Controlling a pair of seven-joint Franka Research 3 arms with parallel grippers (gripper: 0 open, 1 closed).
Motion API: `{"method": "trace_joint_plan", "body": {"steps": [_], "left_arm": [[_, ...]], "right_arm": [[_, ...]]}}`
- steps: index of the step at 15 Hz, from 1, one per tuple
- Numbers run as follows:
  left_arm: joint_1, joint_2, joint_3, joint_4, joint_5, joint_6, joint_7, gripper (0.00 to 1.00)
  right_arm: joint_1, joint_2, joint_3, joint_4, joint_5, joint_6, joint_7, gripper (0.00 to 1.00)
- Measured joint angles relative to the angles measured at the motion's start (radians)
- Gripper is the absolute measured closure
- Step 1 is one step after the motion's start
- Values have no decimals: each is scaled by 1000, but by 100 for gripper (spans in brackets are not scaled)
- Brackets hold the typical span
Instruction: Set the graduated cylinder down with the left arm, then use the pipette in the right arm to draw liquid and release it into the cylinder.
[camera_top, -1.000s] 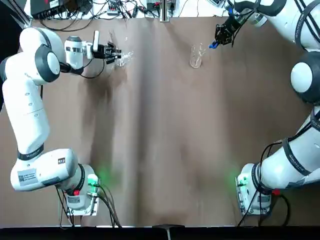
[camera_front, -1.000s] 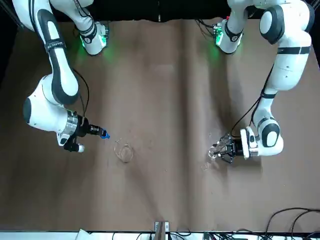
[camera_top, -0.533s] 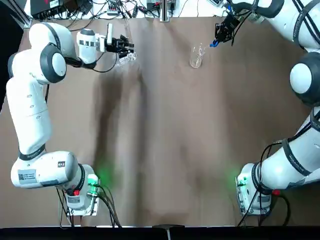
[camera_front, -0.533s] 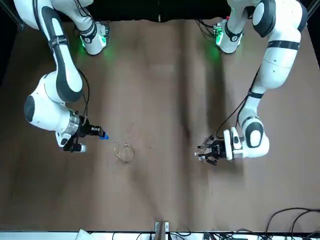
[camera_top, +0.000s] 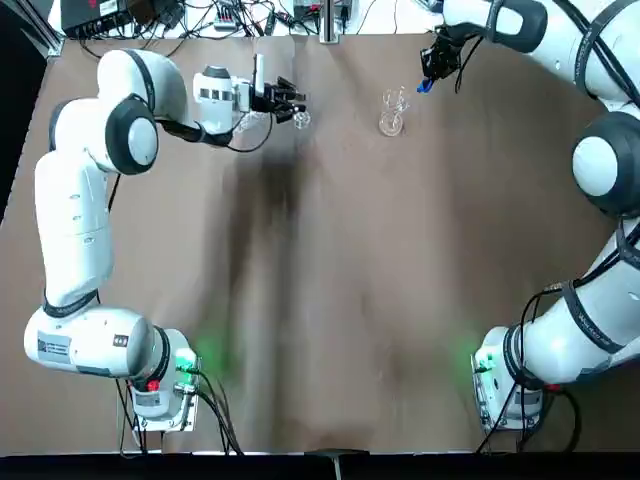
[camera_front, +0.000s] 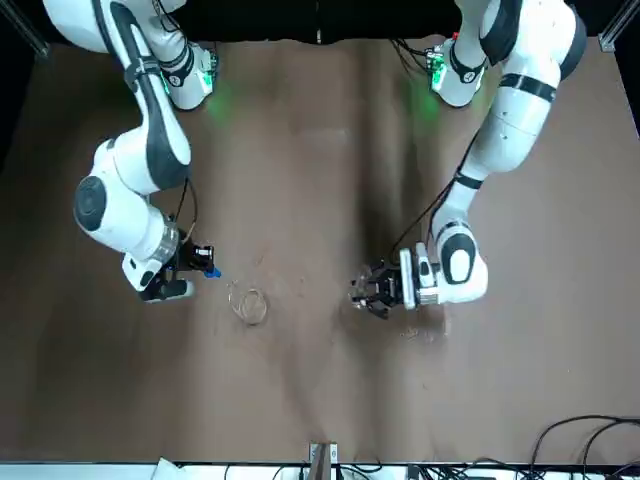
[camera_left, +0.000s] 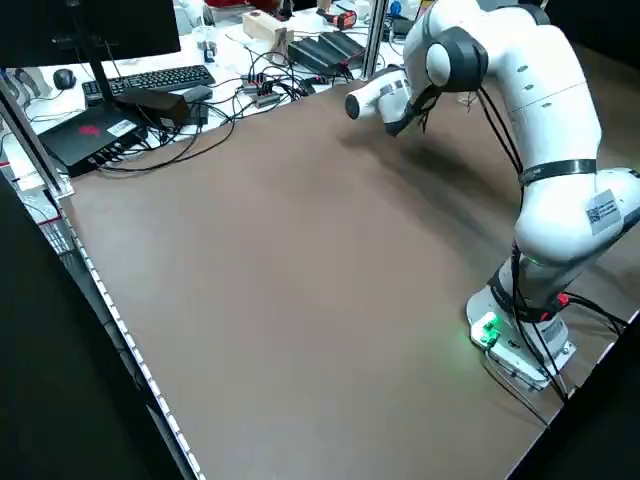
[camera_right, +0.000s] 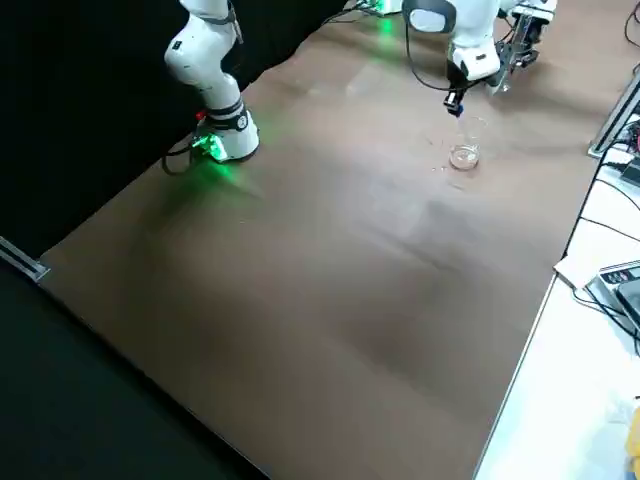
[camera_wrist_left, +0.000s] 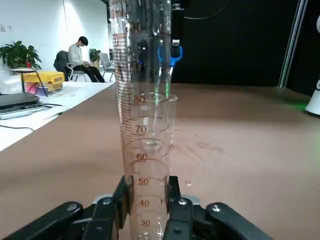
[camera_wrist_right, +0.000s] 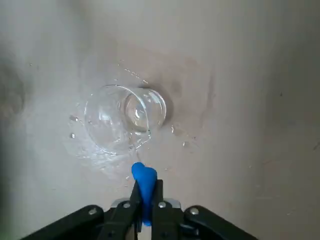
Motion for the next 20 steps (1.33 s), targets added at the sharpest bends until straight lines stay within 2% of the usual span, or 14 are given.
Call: {"method": "trace_joint_plan", "body": {"steps": [3, 9, 14, 17, 19, 20], "left_arm": [[-62, 15, 0, -2, -49, 25, 0, 66], [-88, 53, 0, -2, -58, 31, 6, 66], [-100, 84, 0, 21, -59, 31, 14, 66], [-103, 88, 1, 29, -59, 31, 15, 66], [-109, 92, 2, 33, -59, 31, 16, 64], [-112, 94, 3, 34, -59, 31, 16, 57]], "right_arm": [[44, 0, 0, 20, -108, -18, 31, 91], [90, 0, 1, 42, -243, -44, 87, 92], [116, 0, 1, 42, -294, -44, 101, 92], [132, 2, 1, 46, -348, -44, 167, 92], [137, 6, 1, 47, -351, -43, 187, 92], [138, 9, 1, 47, -352, -43, 191, 92]]}}
